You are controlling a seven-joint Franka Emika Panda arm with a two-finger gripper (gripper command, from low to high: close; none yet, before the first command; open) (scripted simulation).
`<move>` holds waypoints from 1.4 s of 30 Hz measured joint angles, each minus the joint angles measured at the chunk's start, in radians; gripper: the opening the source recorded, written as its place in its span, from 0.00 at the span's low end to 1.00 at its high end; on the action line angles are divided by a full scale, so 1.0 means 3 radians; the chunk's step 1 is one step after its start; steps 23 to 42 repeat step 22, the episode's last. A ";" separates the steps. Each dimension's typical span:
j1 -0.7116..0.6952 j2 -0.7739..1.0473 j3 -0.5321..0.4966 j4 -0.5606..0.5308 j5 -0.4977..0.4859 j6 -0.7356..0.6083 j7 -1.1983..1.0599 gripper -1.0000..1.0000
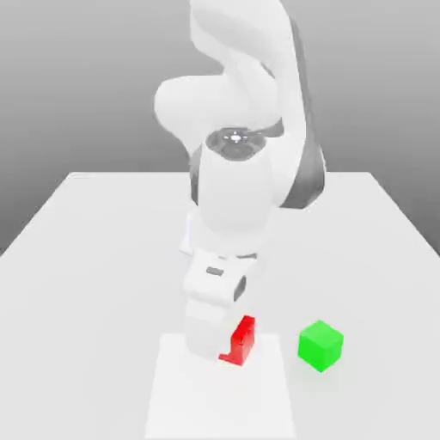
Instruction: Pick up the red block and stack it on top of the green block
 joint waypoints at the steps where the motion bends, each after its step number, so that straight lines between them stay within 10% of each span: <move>1: 0.0046 -0.0042 0.0040 -0.0014 -0.0012 -0.0028 0.0163 0.00; 12: 0.0555 -0.0460 0.0449 -0.0171 0.0067 -0.0284 0.1897 0.00; 19: 0.0620 0.0151 0.0464 -0.0162 -0.0080 0.0316 0.2224 0.00; 20: 0.0622 0.0235 0.0457 -0.0159 -0.0104 0.0398 0.2242 1.00; 42: 0.0622 0.0235 0.0457 -0.0159 -0.0104 0.0398 0.2242 1.00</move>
